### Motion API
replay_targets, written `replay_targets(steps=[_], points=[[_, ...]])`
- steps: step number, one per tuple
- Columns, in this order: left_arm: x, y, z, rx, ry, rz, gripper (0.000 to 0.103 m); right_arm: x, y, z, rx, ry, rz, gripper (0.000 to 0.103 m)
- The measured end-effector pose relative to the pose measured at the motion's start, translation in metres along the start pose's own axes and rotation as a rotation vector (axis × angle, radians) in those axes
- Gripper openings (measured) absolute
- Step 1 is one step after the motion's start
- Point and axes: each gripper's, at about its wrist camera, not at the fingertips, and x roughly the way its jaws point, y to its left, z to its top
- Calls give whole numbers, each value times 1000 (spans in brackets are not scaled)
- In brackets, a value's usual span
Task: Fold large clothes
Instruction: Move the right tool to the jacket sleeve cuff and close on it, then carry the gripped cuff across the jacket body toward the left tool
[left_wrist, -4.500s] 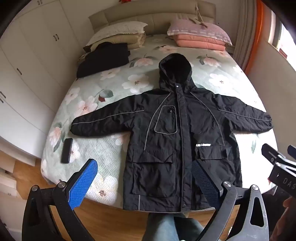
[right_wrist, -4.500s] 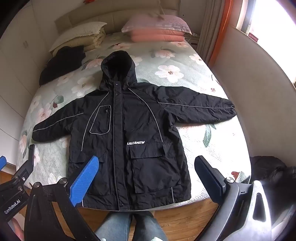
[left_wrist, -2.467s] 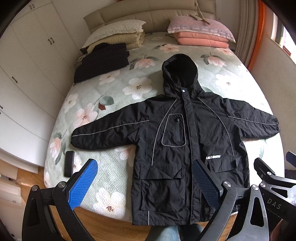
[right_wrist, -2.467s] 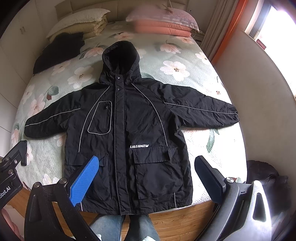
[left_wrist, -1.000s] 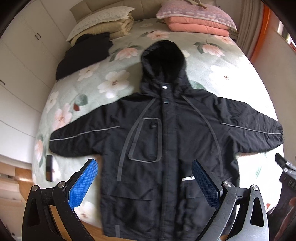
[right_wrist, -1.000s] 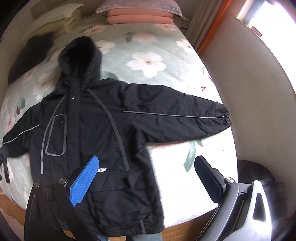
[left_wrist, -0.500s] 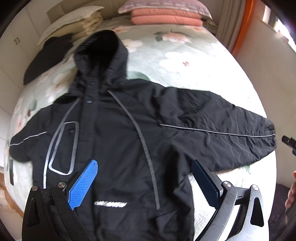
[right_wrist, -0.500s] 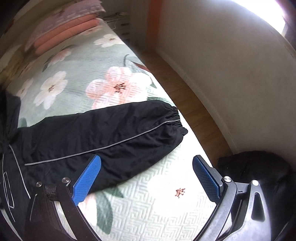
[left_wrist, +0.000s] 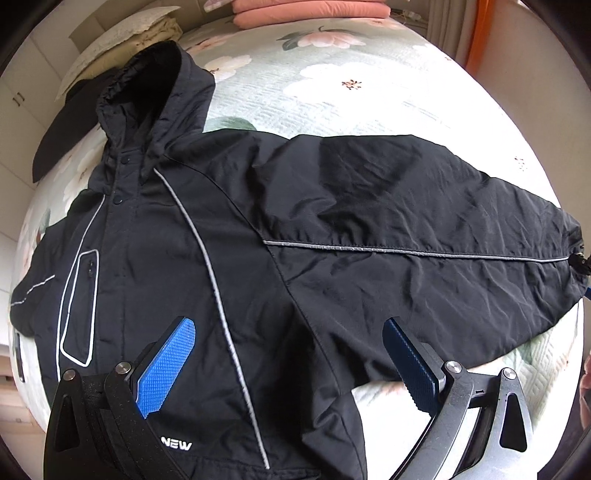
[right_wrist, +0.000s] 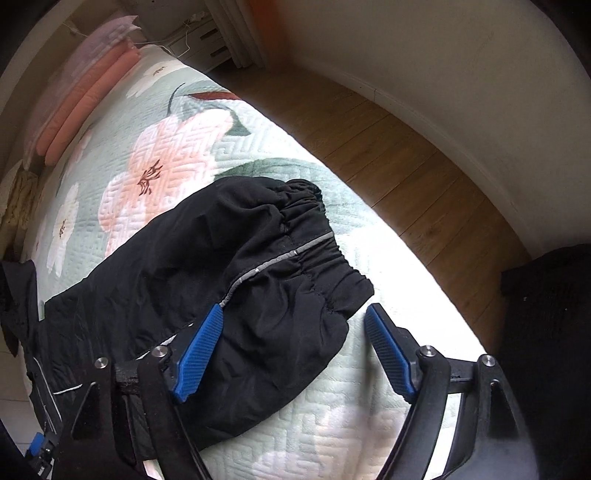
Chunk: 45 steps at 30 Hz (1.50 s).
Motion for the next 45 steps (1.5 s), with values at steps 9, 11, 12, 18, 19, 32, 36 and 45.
replay_targets(steps=[9,11,12,18,19,32,36,45], points=[[14,-14,5,6,3,-17,102,-28,3,2,-41,-55,49,32],[16,-18,9,14,-11,-17,102,-44,8,0,-62,-94,50,30],[17,-20,10,19,-14,-18,102,-52,13,-1,-82,-114,42,29],[51,-34,11,50,20,-3,101,-39,19,-9,-147,-100,-59,28],[58,-34,10,45,40,-12,101,-34,16,-9,-141,-90,-65,28],[33,18,4,-15,-32,-162,101,-75,52,-15,-179,-174,-104,25],[10,54,2,-32,-77,-157,102,-108,110,-33,-263,-231,-50,20],[-26,170,-13,-186,-144,-89,101,-129,320,-151,-636,-257,20,18]])
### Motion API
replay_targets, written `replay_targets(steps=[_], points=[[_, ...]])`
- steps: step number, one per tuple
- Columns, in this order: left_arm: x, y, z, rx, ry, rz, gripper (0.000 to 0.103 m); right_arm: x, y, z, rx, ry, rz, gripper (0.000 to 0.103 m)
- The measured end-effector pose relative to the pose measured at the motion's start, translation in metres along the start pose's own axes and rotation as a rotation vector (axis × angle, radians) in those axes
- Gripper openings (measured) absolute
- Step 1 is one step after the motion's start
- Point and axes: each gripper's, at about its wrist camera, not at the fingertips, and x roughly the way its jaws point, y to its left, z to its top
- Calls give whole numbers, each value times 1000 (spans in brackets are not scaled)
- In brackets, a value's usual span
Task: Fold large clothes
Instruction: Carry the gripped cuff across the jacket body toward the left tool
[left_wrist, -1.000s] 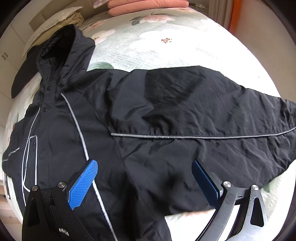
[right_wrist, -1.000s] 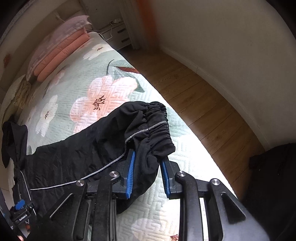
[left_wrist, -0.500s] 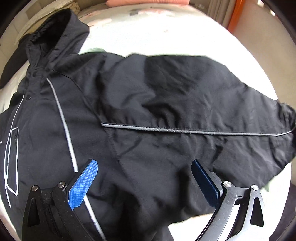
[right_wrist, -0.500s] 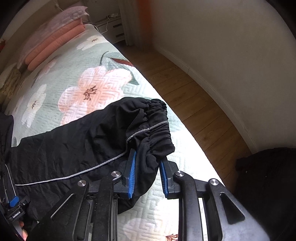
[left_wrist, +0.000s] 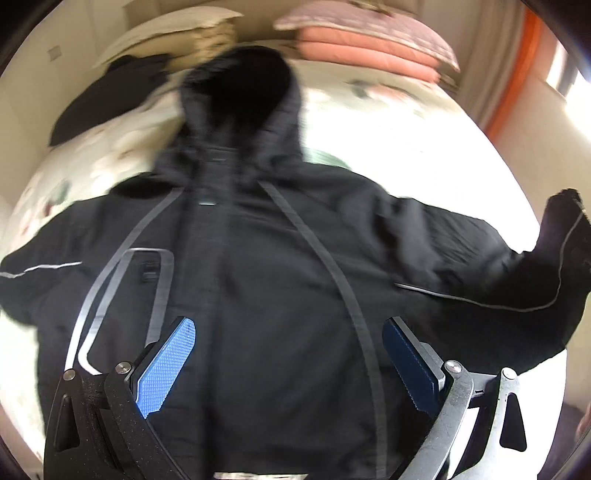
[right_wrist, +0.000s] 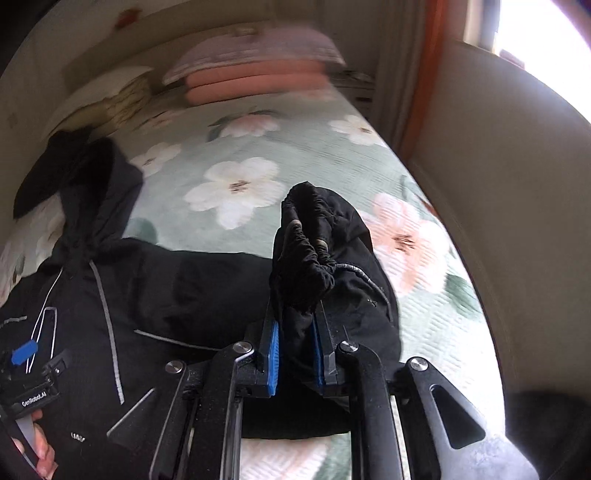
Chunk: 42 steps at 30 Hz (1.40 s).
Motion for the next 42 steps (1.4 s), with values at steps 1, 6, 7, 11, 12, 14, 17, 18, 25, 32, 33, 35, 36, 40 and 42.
replay_targets(steps=[1,6,7,11,12,14,17,18,25,32,33,35,36,40,42], points=[[-2,12,2,-14,-7,9,102,3,27,-1,-40,5,10,18],[-7,72,-3,-37,-24,70,101,16,148,-15,-180,11,52,17],[-6,82,-4,-41,-22,80,101,19,169,-20,-200,17,67,17],[-1,120,-14,-78,-4,110,101,47,226,-39,-255,72,105,17],[-2,126,-17,-87,0,116,101,55,238,-45,-270,91,114,17],[2,143,-22,-112,10,128,101,69,257,-56,-296,114,117,17],[7,156,-28,-131,26,134,101,91,274,-77,-326,180,127,21],[7,159,-30,-134,28,134,101,100,275,-85,-331,214,135,29],[11,156,-27,-127,33,105,101,90,266,-95,-311,269,290,69],[17,114,-12,-77,22,-61,101,22,198,-81,-246,190,285,69],[20,101,-11,-58,20,-110,101,17,183,-78,-230,172,247,69],[33,80,-6,-25,43,-168,101,19,156,-68,-190,146,169,69],[43,66,-3,3,72,-205,101,27,145,-64,-173,154,134,69],[84,30,-2,38,173,-314,98,81,101,-65,-72,249,120,54],[100,21,-4,38,223,-351,92,109,89,-73,-30,305,129,53]])
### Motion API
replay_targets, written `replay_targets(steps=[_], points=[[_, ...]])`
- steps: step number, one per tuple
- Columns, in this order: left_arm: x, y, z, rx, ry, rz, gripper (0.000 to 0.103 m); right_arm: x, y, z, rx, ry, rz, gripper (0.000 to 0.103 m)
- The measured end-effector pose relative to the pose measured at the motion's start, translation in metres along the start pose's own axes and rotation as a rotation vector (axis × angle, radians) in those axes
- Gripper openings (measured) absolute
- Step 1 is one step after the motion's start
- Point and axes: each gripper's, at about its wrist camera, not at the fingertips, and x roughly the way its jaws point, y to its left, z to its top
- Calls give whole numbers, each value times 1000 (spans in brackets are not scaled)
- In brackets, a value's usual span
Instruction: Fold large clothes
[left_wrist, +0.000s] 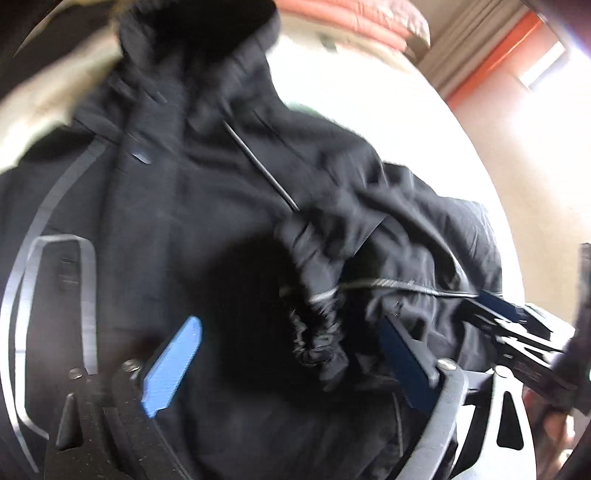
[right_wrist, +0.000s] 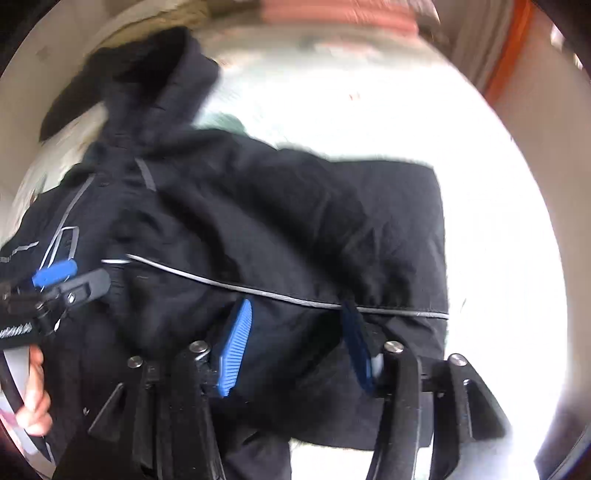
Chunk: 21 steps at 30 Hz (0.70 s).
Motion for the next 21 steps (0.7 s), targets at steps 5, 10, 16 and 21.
replay_targets(steps=[5,10,16,21], points=[[20,-8,5,16,7,-46,85,20,3,-12,-36,0,-15,55],[26,-15,17,-8,25,-115,27,18,0,-13,-19,6,5,55],[-12,-13,20,21,-65,-115,19,-9,0,1,34,-4,83,56],[-62,26,27,-4,-151,-35,19,-49,13,1,51,-70,107,56]])
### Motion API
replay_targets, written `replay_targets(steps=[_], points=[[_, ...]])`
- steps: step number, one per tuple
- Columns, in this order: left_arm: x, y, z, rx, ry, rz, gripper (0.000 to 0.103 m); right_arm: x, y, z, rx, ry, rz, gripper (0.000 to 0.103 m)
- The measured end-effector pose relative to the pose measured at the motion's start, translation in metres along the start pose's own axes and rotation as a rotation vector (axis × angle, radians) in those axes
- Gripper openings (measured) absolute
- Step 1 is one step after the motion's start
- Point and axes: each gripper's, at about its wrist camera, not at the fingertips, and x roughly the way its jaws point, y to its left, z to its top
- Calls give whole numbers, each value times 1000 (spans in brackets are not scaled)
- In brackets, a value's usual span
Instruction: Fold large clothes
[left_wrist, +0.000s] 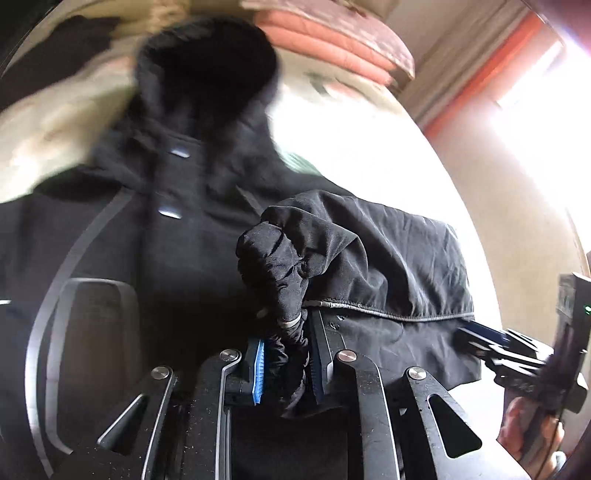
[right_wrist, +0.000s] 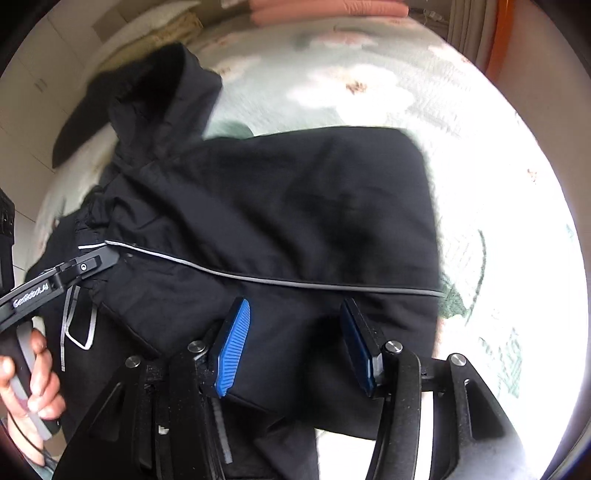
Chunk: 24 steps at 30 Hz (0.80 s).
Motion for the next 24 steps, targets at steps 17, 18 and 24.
replay_targets(steps=[17,18,24], points=[[-24,200,-23,-188,73,331,46,76,123,-3,-79,72,-42,63],[-25,201,-24,-190,66,329,48,86,127,-5,-86,89,-70,63],[-65,221,-24,-229,-31,354,65,123,144,-15,-176,136,-192,69]])
